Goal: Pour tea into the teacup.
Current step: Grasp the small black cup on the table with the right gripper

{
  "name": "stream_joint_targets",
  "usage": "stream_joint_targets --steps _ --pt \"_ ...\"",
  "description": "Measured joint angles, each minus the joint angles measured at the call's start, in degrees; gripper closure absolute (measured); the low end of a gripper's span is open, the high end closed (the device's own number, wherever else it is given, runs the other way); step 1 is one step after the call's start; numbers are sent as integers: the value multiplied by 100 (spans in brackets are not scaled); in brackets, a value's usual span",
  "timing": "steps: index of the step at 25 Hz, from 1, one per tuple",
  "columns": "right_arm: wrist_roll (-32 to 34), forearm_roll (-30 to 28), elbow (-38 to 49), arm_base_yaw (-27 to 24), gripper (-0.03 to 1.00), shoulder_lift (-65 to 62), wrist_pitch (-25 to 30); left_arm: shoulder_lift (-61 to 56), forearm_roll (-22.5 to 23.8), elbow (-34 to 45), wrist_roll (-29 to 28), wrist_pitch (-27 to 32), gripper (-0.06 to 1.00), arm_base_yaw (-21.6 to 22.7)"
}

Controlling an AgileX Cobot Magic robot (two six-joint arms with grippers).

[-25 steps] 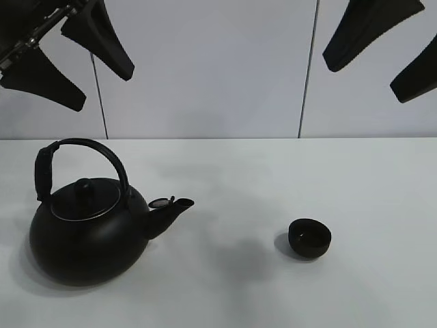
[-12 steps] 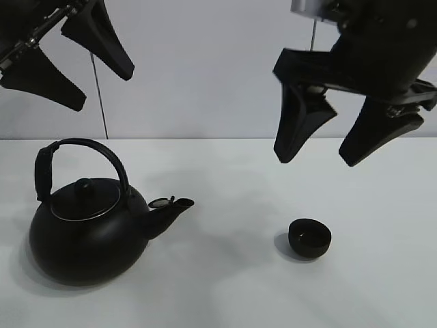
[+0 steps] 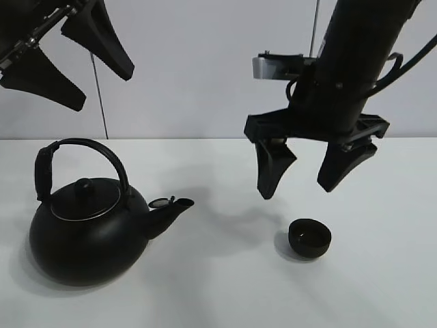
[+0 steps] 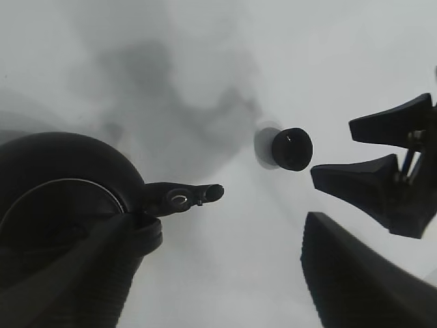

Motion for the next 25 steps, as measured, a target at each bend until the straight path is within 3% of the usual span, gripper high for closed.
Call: stream_joint_targets --steps 25 --pt "77 -550 -17 0 38 955 -259 0 0 0 0 0 44 0"
